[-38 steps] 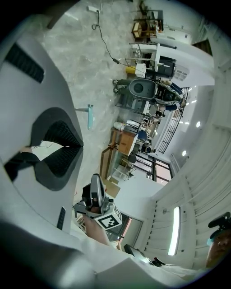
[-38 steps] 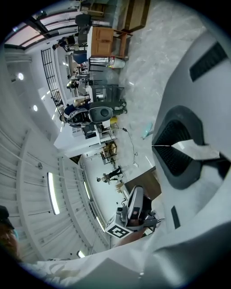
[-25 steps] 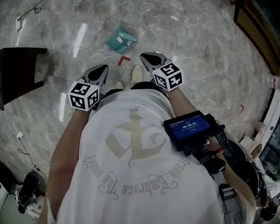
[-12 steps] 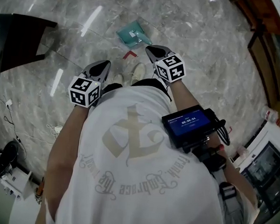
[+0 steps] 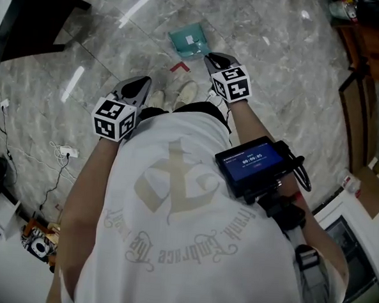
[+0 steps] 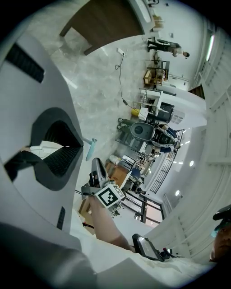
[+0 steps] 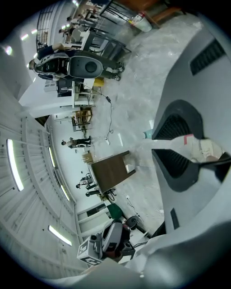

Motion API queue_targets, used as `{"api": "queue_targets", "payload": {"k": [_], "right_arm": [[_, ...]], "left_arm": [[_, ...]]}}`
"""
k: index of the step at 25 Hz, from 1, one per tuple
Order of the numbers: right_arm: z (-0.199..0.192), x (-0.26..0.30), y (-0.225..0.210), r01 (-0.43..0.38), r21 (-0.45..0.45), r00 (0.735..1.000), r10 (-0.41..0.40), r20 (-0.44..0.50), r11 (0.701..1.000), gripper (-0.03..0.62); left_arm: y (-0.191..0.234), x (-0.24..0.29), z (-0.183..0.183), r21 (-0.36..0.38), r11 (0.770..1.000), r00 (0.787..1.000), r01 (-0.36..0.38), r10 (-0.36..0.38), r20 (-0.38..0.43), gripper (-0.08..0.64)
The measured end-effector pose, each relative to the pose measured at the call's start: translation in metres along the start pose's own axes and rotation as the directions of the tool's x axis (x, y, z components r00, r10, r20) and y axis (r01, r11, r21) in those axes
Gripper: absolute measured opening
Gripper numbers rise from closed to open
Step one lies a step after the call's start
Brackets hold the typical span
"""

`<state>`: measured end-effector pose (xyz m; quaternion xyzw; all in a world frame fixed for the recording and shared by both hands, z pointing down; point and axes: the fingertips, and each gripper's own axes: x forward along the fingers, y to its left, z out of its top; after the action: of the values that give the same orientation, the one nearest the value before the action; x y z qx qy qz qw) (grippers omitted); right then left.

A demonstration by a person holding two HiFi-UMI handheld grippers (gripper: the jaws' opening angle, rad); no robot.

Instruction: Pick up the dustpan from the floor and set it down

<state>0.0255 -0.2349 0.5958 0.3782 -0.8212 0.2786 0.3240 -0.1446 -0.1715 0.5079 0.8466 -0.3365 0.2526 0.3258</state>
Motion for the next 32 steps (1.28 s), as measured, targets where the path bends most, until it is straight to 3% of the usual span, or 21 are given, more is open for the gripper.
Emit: {"api": "queue_targets", "payload": {"k": [3,13,23,32], "right_arm": [[-0.007,0.007,-0.006,0.014,-0.027,0.999,-0.015,-0.045,1.0,0.138],[-0.023,0.054,-0.017,-0.013,-0.131,0.981,-0.012,-0.194,0.991,0.202],[-0.04,0.064,-0.033,-0.018,-0.208,0.963,-0.039,-0.267,0.978,0.206],[-0.044,0.063,-0.046,0.023,-0.255,0.949,-0.101,-0.299,0.967,0.149]], "left_arm": [[-0.002,-0.007,-0.005,-0.017,0.999,1.0,-0.03,0.03,0.006,0.012],[0.016,-0.024,-0.014,-0.089,0.99,0.993,-0.109,0.112,0.027,0.012],[0.005,-0.052,-0.04,-0.18,0.96,0.972,-0.216,0.228,0.05,0.012],[0.0,-0.053,-0.043,-0.204,0.95,0.965,-0.235,0.252,0.065,0.012]]}}
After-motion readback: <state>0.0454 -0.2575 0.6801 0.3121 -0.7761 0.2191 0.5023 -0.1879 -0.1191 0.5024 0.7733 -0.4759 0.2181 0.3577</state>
